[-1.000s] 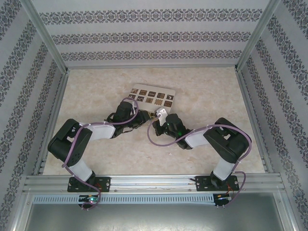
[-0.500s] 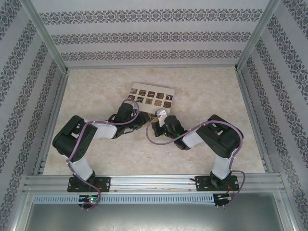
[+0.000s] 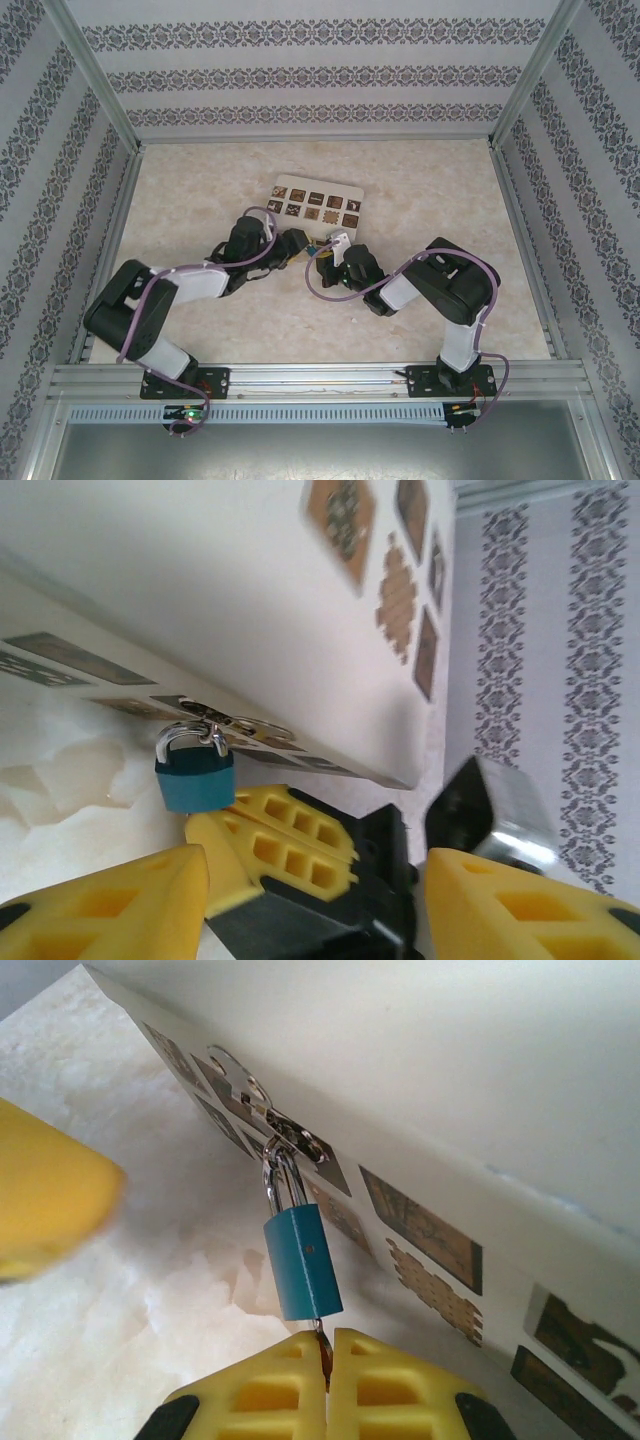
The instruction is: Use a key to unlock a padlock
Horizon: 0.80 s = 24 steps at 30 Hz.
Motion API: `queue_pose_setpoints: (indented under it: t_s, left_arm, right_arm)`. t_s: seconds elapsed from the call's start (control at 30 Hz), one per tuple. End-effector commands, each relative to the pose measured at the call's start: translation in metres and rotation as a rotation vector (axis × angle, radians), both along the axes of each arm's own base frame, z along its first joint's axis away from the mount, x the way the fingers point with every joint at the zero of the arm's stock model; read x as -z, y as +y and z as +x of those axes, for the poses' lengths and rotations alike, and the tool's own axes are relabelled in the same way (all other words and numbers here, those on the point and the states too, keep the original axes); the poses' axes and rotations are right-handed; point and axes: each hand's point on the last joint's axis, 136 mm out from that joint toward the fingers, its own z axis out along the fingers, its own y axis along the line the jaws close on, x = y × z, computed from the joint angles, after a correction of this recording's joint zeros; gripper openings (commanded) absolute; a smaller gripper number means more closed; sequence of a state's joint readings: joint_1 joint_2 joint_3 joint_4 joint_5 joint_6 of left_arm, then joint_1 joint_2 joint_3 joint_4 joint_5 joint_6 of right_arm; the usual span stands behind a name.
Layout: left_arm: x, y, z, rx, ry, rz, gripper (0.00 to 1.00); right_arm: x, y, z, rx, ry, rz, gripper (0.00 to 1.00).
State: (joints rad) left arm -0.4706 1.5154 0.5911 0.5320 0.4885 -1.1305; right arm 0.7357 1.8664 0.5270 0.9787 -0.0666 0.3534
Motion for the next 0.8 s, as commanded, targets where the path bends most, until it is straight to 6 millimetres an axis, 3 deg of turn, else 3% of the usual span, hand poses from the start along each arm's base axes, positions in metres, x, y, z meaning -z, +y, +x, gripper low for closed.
queue_pose_setpoints:
  t_s: [0.0,0.17,0.33,0.77]
  left_arm:
    - [0.004,0.025,-0.006,-0.058,0.002,0.035,0.59]
    - [-0.009,0.043,-0.012,-0.104,-0.051,-0.007,0.58]
    - [-0.005,0.045,-0.018,-0.106,-0.039,-0.017,0.58]
    - [-0.003,0.031,-0.010,-0.091,-0.048,-0.157,0.55]
  right_arm:
    - [0.005,0.001,-0.009,-0.008,0.055,0.045,0.00]
    - [-0.006,0.008,-0.013,-0.024,0.091,0.120,0.00]
    - [-0.016,0.014,-0.015,-0.024,0.141,0.206,0.00]
    - [-0.024,0.021,-0.016,0.008,0.264,0.354,0.00]
